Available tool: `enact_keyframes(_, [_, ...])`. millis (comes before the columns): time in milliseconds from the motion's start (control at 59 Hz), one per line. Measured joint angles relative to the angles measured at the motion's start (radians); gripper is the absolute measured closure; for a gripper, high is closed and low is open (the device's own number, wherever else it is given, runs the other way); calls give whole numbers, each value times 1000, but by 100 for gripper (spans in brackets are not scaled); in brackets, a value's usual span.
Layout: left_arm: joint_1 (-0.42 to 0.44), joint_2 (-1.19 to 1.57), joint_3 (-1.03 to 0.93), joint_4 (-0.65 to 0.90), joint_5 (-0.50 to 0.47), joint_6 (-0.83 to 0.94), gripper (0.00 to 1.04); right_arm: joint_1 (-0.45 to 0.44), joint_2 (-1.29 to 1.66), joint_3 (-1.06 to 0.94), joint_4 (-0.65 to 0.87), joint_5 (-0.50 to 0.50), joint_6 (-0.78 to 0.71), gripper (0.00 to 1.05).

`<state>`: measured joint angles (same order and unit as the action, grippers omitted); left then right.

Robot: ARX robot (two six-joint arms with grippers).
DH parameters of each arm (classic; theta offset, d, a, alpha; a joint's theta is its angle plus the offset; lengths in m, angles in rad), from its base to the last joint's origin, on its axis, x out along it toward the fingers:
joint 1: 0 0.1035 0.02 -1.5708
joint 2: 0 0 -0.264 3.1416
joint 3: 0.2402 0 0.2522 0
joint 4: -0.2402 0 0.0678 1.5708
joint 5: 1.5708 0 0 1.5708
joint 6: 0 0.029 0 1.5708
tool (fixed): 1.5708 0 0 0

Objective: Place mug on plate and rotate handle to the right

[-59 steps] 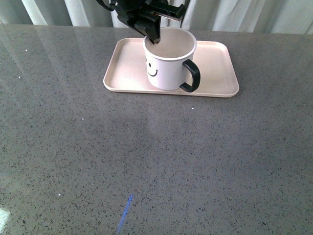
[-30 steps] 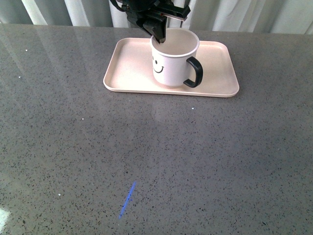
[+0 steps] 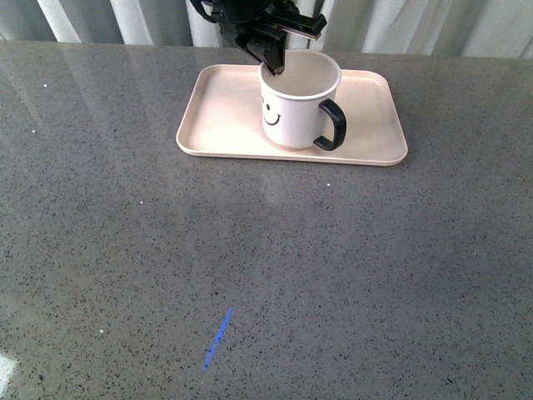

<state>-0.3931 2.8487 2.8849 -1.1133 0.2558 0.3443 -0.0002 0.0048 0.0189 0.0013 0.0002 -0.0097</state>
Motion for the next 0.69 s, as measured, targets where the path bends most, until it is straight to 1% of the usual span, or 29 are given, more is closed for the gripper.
enact_keyframes(695, [-11,18,2,-6,-18,7,103,0,0,0,0,0,0,9])
